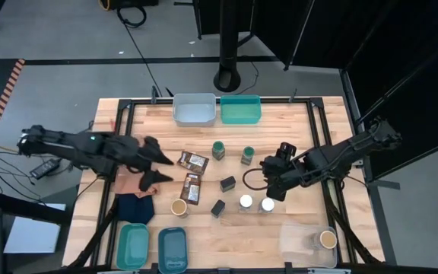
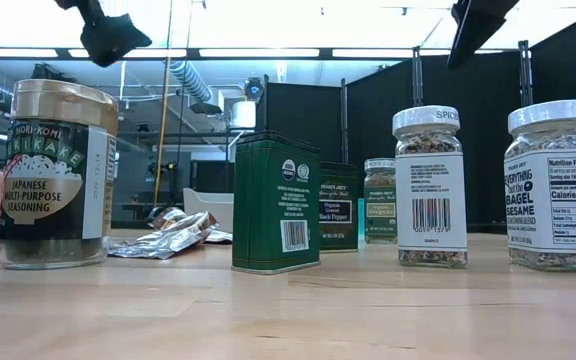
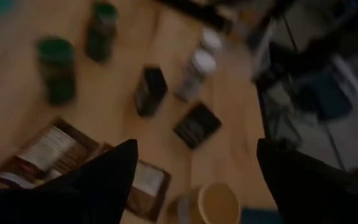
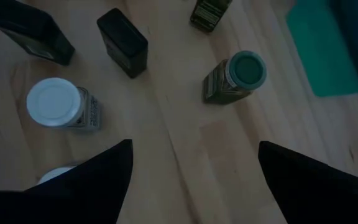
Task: Sort spices by type
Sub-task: Put the gold spice bottle into the transparent bin
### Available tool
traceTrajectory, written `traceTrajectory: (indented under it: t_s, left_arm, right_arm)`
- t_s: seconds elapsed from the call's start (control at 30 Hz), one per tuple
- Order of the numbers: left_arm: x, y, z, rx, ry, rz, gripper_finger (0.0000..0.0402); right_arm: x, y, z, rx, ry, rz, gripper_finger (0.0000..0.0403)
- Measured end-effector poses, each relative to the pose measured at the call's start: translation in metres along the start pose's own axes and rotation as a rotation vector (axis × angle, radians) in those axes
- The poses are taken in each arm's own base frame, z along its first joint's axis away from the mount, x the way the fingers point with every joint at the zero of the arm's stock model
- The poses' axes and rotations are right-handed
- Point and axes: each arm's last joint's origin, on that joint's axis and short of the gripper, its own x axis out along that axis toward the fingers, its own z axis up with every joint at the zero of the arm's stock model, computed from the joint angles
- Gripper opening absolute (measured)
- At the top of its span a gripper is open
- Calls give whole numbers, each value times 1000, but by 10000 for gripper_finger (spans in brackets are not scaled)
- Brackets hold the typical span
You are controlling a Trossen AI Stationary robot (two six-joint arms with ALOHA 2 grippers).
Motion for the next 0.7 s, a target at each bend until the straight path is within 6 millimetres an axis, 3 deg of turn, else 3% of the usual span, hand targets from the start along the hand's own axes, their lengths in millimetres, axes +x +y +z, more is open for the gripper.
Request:
traceTrajectory:
  t_s: [0.13, 0.33, 0.53, 0.7]
  left_arm:
    - [22, -7, -8, 64, 107, -5, 335]
    - [40, -23, -24, 104, 230, -36, 335]
    - [37, -41, -44, 101, 247, 41, 335]
    - [30, -57, -57, 137, 105, 165, 335]
  right_arm:
    - [0, 0, 0, 1, 0, 0, 352]
    - [0, 0, 0, 1, 0, 0, 352]
    - [0, 0, 0, 1, 0, 0, 352]
    - [0, 0, 1, 1, -14, -17, 352]
